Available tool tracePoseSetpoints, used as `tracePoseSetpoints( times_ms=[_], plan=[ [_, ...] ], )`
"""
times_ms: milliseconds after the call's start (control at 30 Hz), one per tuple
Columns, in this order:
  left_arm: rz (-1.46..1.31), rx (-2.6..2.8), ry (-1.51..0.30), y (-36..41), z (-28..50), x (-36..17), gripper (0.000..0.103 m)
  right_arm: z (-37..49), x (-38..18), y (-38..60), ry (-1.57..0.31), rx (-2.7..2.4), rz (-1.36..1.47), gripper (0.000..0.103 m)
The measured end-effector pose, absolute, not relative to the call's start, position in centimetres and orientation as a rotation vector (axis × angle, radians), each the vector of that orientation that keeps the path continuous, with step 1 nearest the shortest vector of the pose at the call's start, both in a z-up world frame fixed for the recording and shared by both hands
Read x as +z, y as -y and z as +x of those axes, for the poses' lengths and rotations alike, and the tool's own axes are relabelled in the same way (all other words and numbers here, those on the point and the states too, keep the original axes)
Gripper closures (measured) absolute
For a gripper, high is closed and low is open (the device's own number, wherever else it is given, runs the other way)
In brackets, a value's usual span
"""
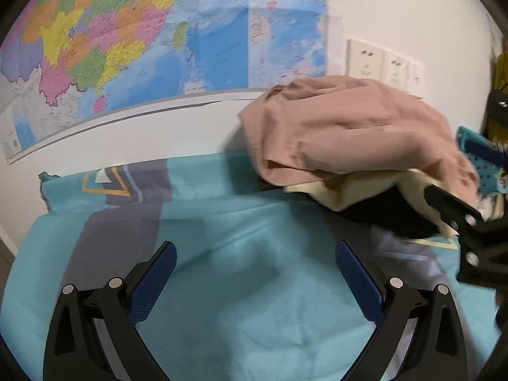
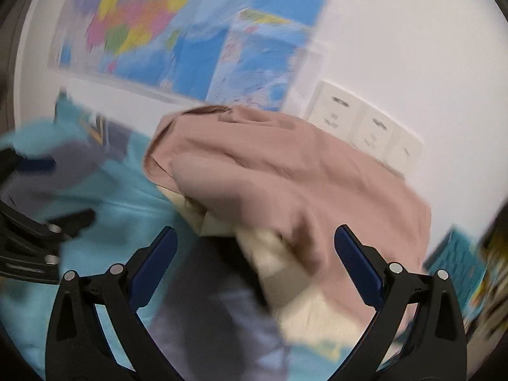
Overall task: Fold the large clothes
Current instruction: 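Grasp the pink jacket on the pile with the right gripper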
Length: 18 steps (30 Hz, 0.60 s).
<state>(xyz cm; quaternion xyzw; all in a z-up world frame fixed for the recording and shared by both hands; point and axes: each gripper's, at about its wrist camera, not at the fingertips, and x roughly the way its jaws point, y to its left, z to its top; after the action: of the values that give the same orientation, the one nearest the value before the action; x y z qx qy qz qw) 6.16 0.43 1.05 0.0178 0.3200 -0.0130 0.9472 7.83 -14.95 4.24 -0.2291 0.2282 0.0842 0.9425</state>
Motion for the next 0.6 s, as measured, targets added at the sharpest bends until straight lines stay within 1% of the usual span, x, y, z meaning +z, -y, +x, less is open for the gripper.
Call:
tracePoseSetpoints(
  times_ms=[133,200,233,267,300,333,367,400,467,567,600],
  plan=[
    [0.048,-0.001,-0.678,-1.6,7.8,0.3,0.006,12.1,2.3,11.9,-0.506,0.173,-0.665,0.006],
    [0.053,0.007,-0.685,-2.0,8.3,0.0,0.006,13.8,0.9,10.6,-0.510,0.177,-0.773,0.008],
    [0.058,0.012,-0.689,-2.2,8.6,-0.2,0.006,14.5,0.4,10.2,-0.524,0.166,-0.815,0.019],
    [0.061,0.018,-0.691,-2.4,8.8,-0.3,0.006,15.3,0.2,10.0,-0.532,0.151,-0.853,0.036],
    [0.061,0.025,-0.692,-2.8,9.1,-0.4,0.006,15.8,0.5,10.1,-0.553,0.171,-0.845,0.043],
    [0.059,0.029,-0.695,-3.1,9.3,-0.5,0.006,16.1,1.1,10.4,-0.573,0.198,-0.813,0.061],
    [0.056,0.031,-0.697,-3.4,9.6,-0.6,0.006,16.1,2.4,11.1,-0.594,0.256,-0.745,0.081],
    [0.054,0.034,-0.698,-3.6,9.7,-0.8,0.006,15.8,3.6,11.7,-0.585,0.260,-0.709,0.085],
    [0.054,0.040,-0.700,-4.2,10.1,-1.0,0.006,14.8,6.2,12.9,-0.536,0.263,-0.659,0.088],
    [0.057,0.043,-0.704,-5.0,10.9,-1.3,0.006,13.9,10.5,16.7,-0.479,0.273,-0.475,0.087],
    [0.061,0.045,-0.704,-5.1,11.3,-1.4,0.006,14.2,11.1,17.2,-0.483,0.276,-0.440,0.085]
  ],
)
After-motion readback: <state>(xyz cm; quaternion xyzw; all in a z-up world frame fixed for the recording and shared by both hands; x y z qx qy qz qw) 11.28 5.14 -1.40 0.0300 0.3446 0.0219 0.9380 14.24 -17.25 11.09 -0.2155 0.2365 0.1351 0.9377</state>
